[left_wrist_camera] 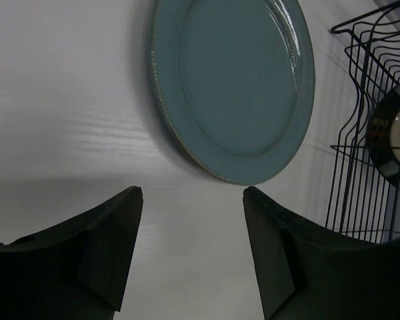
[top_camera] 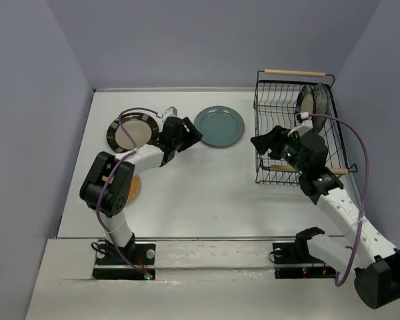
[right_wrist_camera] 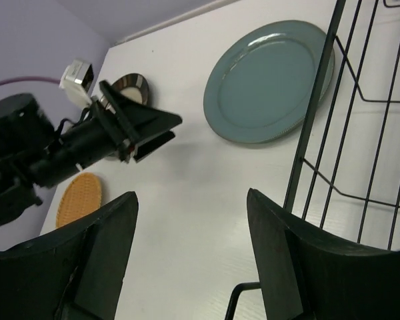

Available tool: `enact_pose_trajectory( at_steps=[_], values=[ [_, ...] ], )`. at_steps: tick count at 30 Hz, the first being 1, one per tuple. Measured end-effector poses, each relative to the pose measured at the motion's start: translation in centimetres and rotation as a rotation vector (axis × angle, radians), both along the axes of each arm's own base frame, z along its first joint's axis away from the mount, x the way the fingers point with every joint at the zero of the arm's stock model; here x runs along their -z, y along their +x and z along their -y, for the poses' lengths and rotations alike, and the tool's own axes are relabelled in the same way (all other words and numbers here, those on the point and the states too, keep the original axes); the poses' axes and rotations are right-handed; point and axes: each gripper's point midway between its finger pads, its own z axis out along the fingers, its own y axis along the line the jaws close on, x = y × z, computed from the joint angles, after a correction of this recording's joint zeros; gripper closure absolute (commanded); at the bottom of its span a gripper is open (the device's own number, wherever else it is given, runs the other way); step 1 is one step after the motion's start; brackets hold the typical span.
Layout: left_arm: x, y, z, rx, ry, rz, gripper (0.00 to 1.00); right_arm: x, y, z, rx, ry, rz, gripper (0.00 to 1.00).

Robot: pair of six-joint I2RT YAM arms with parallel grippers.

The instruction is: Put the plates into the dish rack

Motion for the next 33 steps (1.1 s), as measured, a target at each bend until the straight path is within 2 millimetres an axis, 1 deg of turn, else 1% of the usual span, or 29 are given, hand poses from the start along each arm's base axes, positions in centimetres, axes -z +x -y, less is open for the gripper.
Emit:
enact_pose_trajectory(
  at_steps=[2, 3, 6, 8, 10, 13, 16, 18, 19, 21, 22, 23, 26, 29, 31, 33],
  values=[
    [0.9, 2.0, 0.6, -0.008, -0.006, 0.001, 0.3, 0.9, -0.6, -0.7, -0.022, 0.011, -0.016, 0.29],
    [1.9, 3.2, 0.6, -0.019, -0.01, -0.008, 0.3, 1.0, -0.7, -0.7, -0.023, 0.013, -0.016, 0.29],
    [4.3, 5.0, 0.5, -0.038, -0.037, -0.038, 0.33, 0.9, -1.4, -0.7, -0.029, 0.027, -0.002, 0.29],
    [5.9, 5.8, 0.3, -0.052, -0.065, -0.059, 0.35, 0.2, -1.8, -0.5, -0.03, 0.035, 0.021, 0.29],
    [5.5, 7.2, 0.3, -0.061, -0.093, -0.038, 0.36, -0.6, -2.2, -0.4, -0.031, 0.041, 0.046, 0.29],
    [5.5, 8.8, 0.7, -0.064, -0.124, -0.024, 0.41, -1.0, -2.4, -0.4, -0.038, 0.043, 0.059, 0.29],
    [5.7, 9.9, 1.6, -0.055, -0.157, -0.015, 0.49, -0.9, -2.5, -0.6, -0.049, 0.044, 0.055, 0.29],
    [5.8, 10.7, 2.1, -0.056, -0.18, -0.006, 0.56, -0.9, -2.5, -0.6, -0.05, 0.045, 0.056, 0.29],
    [6.0, 10.9, 2.4, -0.054, -0.193, -0.007, 0.58, -1.0, -2.5, -0.6, -0.05, 0.045, 0.056, 0.3],
    [6.2, 11.2, 2.6, -0.059, -0.222, -0.005, 0.7, -1.0, -2.5, -0.6, -0.051, 0.045, 0.057, 0.3],
    [6.4, 11.4, 2.8, -0.063, -0.247, -0.003, 0.79, -1.0, -2.6, -0.7, -0.052, 0.045, 0.056, 0.3],
    [6.6, 11.4, 3.0, -0.061, -0.258, -0.003, 0.94, -1.0, -2.6, -0.7, -0.053, 0.045, 0.056, 0.3],
    [6.1, 11.7, 3.8, -0.05, -0.34, 0.012, 0.94, -0.8, -2.5, -0.8, -0.057, 0.044, 0.05, 0.3],
    [4.2, 11.5, 4.2, -0.034, -0.402, 0.077, 0.94, -0.4, -2.3, -0.8, -0.057, 0.039, 0.037, 0.3],
    [3.6, 10.8, 3.7, -0.035, -0.405, 0.092, 0.94, -0.1, -2.3, -0.9, -0.058, 0.036, 0.03, 0.3],
    [3.2, 9.2, 2.9, -0.044, -0.398, 0.091, 0.94, -0.2, -2.3, -0.9, -0.06, 0.032, 0.03, 0.29]
  ],
)
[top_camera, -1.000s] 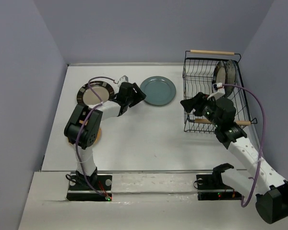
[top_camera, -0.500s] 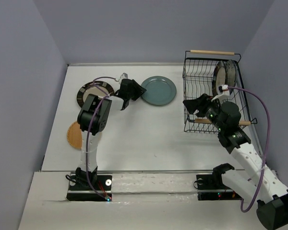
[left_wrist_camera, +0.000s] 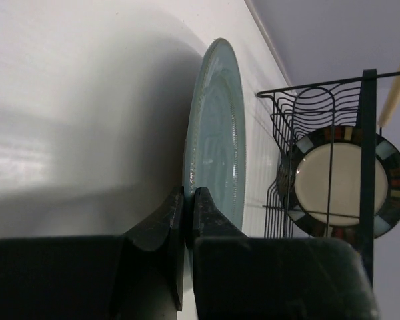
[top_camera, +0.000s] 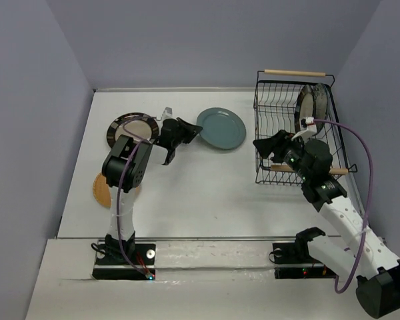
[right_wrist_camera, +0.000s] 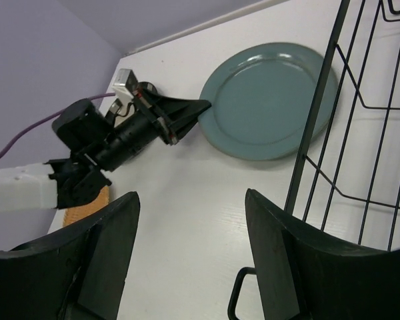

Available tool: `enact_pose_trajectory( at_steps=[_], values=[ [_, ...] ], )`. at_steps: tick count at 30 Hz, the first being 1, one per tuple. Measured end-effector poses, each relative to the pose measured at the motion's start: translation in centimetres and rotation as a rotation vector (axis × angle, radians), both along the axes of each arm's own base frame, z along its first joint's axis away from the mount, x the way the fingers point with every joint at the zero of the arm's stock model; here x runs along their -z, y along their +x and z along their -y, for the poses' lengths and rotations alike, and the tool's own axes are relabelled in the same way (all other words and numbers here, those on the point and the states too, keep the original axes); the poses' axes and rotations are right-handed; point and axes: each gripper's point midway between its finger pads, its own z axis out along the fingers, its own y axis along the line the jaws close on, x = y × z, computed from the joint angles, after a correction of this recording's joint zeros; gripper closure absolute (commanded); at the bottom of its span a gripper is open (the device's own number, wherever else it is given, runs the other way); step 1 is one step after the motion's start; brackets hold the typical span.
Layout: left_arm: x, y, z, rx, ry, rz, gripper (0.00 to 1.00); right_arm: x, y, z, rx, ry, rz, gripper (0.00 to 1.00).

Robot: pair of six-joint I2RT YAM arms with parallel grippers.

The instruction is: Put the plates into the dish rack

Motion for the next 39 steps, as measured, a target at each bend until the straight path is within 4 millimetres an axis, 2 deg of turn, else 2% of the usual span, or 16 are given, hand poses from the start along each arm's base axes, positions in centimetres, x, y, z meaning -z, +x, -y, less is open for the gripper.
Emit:
enact_pose_trajectory(
  at_steps=[2, 5, 9, 12, 16, 20, 23, 26, 30, 34, 36, 39],
  values=[
    [-1.2, -2.4, -1.6, -0.014, 0.004, -0.005, 0.94, -0.3, 0.1, 0.0, -0.002, -0.002, 0.004, 0.27],
    [-3.4, -4.1, -3.2, -0.029, 0.01, 0.027, 0.94, -1.4, 0.5, -0.7, -0.03, -0.011, 0.01, 0.24],
    [-4.7, -7.2, -5.9, -0.063, 0.011, 0.037, 0.94, -1.8, 1.3, -1.7, -0.058, -0.026, -0.005, 0.17],
    [-5.6, -8.8, -7.3, -0.079, 0.002, 0.049, 0.94, -1.4, 1.6, -2.1, -0.067, -0.046, -0.035, 0.15],
    [-8.7, -10.7, -8.3, -0.083, -0.023, 0.097, 0.94, -1.5, 2.3, -2.4, -0.069, -0.056, -0.058, 0.14],
    [-14.6, -12.6, -8.4, -0.059, -0.07, 0.215, 0.94, -2.0, 3.0, -3.1, -0.093, -0.057, -0.069, 0.12],
    [-20.0, -14.8, -8.7, -0.035, -0.123, 0.336, 0.94, -2.6, 3.8, -3.9, -0.125, -0.059, -0.078, 0.11],
    [-23.9, -17.0, -8.8, -0.004, -0.164, 0.433, 0.94, -3.0, 4.5, -5.2, -0.189, -0.054, -0.09, 0.09],
    [-25.7, -18.6, -8.5, 0.047, -0.195, 0.47, 0.94, -2.1, 5.0, -6.6, -0.256, -0.049, -0.127, 0.09],
    [-24.9, -19.1, -7.8, 0.091, -0.199, 0.429, 0.94, -1.2, 4.5, -7.3, -0.311, -0.039, -0.167, 0.09],
    [-24.5, -19.4, -7.5, 0.114, -0.204, 0.411, 0.94, -1.4, 4.1, -7.8, -0.348, -0.021, -0.167, 0.11],
    [-24.7, -19.9, -7.1, 0.15, -0.223, 0.402, 0.94, -2.2, 3.4, -8.8, -0.419, 0.021, -0.149, 0.18]
  ],
)
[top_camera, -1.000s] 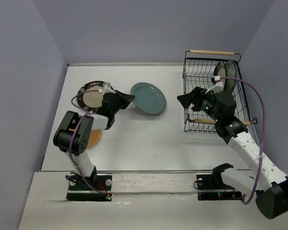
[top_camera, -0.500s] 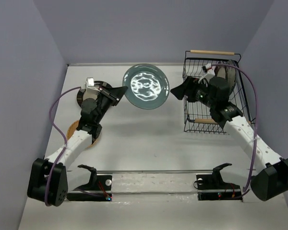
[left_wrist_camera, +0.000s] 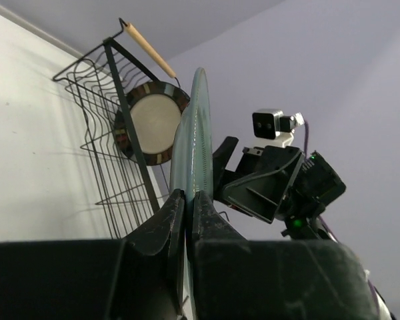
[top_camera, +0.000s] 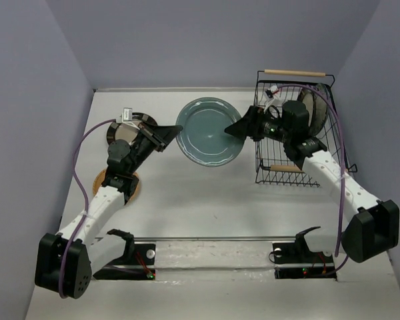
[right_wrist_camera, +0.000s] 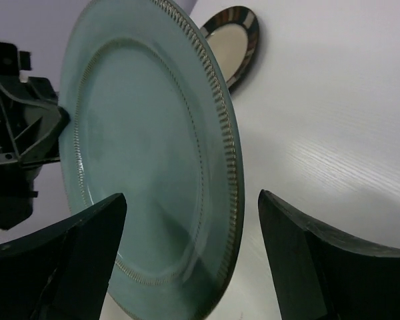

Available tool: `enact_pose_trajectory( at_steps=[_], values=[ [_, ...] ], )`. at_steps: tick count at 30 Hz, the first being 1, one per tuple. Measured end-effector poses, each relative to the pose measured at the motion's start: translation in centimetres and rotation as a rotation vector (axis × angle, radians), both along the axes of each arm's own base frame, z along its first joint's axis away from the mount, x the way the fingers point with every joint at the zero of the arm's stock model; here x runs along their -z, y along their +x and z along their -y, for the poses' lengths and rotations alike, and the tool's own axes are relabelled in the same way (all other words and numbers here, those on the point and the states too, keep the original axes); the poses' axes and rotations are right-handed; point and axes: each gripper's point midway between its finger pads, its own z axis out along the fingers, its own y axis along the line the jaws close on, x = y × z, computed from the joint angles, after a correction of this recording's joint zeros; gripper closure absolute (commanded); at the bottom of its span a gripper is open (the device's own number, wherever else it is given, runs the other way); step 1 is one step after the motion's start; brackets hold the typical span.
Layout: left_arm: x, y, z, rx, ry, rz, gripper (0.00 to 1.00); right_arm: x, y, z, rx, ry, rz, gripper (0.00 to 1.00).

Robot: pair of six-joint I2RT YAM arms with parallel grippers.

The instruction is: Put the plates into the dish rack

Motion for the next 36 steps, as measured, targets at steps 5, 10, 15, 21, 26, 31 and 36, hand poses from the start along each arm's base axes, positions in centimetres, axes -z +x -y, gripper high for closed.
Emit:
enact_pose_trajectory(
  at_steps=[5, 10, 15, 21, 26, 31, 36],
  values=[
    [-0.8, -1.0, 0.6, 0.062, -0.022, 0.015, 0.94, -0.3, -1.3, -1.4, -0.102, 0.088, 0.001, 0.58],
    [-0.7, -1.4, 0.2, 0.058, 0.006, 0.025, 0.57, -1.8, -2.1, -1.6, -0.14, 0.171, -0.035, 0.93],
    [-0.9, -2.1, 0.3, 0.059, 0.058, 0.017, 0.08, -2.9, -2.7, -1.2, -0.104, 0.143, 0.028, 0.93],
    [-2.1, -3.9, -1.0, 0.003, 0.182, 0.08, 0.01, -3.5, -0.8, 2.3, 0.02, 0.062, 0.028, 0.93],
    [-1.3, -5.0, -2.3, -0.038, 0.347, 0.103, 0.01, -7.3, 4.2, 10.9, 0.353, -0.033, 0.119, 0.93],
    [1.4, -6.4, -3.7, -0.049, 0.508, 0.088, 0.01, -10.4, 6.3, 17.9, 0.645, -0.199, 0.225, 0.93],
    [3.0, -7.2, -5.1, -0.086, 0.628, 0.102, 0.01, -10.7, 7.3, 22.1, 0.808, -0.413, 0.266, 0.93]
  ],
)
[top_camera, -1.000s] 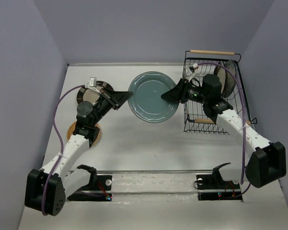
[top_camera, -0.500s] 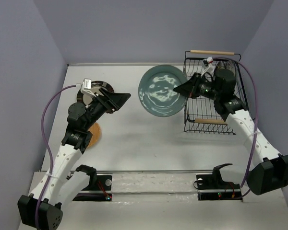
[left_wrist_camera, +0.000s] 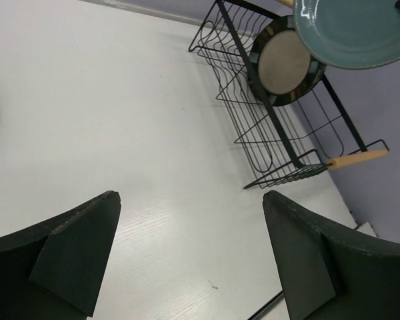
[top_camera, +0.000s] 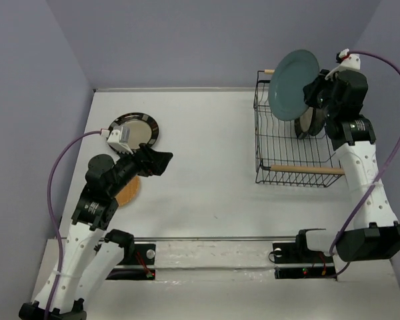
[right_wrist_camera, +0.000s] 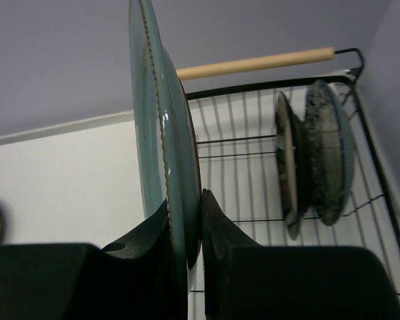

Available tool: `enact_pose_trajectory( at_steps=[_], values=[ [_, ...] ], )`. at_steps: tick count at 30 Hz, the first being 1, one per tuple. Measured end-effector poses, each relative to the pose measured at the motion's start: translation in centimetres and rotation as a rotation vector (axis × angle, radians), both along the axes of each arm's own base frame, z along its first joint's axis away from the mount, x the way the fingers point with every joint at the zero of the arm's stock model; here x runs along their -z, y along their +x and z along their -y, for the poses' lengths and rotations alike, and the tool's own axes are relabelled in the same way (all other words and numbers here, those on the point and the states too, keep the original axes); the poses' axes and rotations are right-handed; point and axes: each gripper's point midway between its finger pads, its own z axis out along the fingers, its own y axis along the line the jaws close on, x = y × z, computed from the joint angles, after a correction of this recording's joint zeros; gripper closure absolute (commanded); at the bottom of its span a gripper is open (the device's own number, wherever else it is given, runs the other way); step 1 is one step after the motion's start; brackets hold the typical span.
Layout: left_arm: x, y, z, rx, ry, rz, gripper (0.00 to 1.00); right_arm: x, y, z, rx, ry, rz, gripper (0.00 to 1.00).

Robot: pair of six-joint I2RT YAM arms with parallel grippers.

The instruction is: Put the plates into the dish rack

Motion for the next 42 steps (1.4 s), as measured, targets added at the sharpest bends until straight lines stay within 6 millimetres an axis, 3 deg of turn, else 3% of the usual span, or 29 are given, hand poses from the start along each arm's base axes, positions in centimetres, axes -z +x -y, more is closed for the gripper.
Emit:
enact_pose_trajectory(
  at_steps=[5, 9, 13, 23, 29, 34, 42],
  values=[
    [2.0, 0.0, -1.0, -0.031, 0.087, -0.005, 0.01, 2.6, 2.8, 3.5, 0.134, -0.186, -0.1, 0.93],
    [3.7, 0.0, -1.2, -0.029, 0.122, -0.036, 0.01, 5.2, 5.1, 5.1, 0.174, -0.306, -0.194, 0.93],
    [4.0, -0.1, -1.0, -0.017, 0.133, -0.039, 0.01, 7.1, 6.4, 6.0, 0.191, -0.389, -0.261, 0.93],
    [4.3, -0.6, 0.1, 0.031, 0.141, -0.042, 0.01, 9.3, 9.2, 6.5, 0.203, -0.466, -0.32, 0.93],
    [4.3, -0.9, 0.5, 0.046, 0.146, -0.039, 0.01, 12.7, 10.7, 6.6, 0.211, -0.499, -0.391, 0.93],
    [4.3, -1.0, 0.7, 0.048, 0.149, -0.038, 0.01, 15.2, 11.3, 6.7, 0.209, -0.511, -0.444, 0.93],
    [4.5, -1.1, 0.7, 0.049, 0.154, -0.043, 0.01, 16.5, 11.4, 7.0, 0.222, -0.516, -0.471, 0.93]
  ],
)
